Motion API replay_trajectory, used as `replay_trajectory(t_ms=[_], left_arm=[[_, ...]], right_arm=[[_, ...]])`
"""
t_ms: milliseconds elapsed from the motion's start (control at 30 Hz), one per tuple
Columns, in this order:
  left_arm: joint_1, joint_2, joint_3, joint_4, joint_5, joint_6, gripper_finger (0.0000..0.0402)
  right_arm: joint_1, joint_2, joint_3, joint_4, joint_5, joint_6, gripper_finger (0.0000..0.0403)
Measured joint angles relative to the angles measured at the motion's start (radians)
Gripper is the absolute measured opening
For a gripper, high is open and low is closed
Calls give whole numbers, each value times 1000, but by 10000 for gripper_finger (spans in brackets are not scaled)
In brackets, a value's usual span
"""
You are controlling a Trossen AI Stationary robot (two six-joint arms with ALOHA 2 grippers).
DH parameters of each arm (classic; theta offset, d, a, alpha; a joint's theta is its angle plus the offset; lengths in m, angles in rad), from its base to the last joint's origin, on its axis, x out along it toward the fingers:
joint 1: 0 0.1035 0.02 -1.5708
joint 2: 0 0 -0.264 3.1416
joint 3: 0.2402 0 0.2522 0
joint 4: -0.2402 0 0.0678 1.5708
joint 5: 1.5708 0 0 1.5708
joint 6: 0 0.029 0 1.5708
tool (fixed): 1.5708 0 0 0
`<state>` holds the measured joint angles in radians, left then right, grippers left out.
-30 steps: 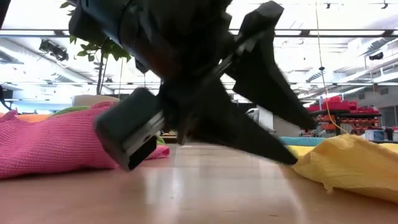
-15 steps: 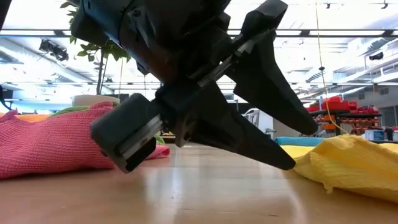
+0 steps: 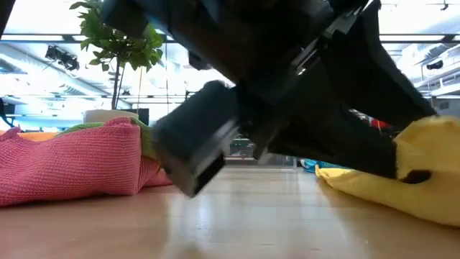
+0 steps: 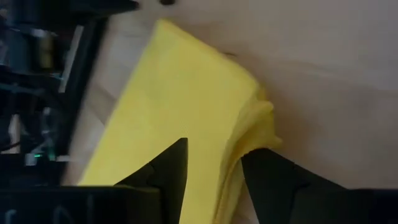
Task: Fold microfiber towels
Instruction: Fold the yellow towel
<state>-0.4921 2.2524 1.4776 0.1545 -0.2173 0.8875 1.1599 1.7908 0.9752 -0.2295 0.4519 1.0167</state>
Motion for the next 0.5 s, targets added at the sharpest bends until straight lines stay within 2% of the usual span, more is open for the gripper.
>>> replay_trajectory(t_ms=[200, 500], left_arm=[[-33, 0, 0, -65, 0, -10, 135], [-19, 0, 0, -57, 0, -86, 122]], right_arm=[[17, 0, 0, -18, 0, -79, 166], [3, 0, -33, -16, 1, -80, 166]])
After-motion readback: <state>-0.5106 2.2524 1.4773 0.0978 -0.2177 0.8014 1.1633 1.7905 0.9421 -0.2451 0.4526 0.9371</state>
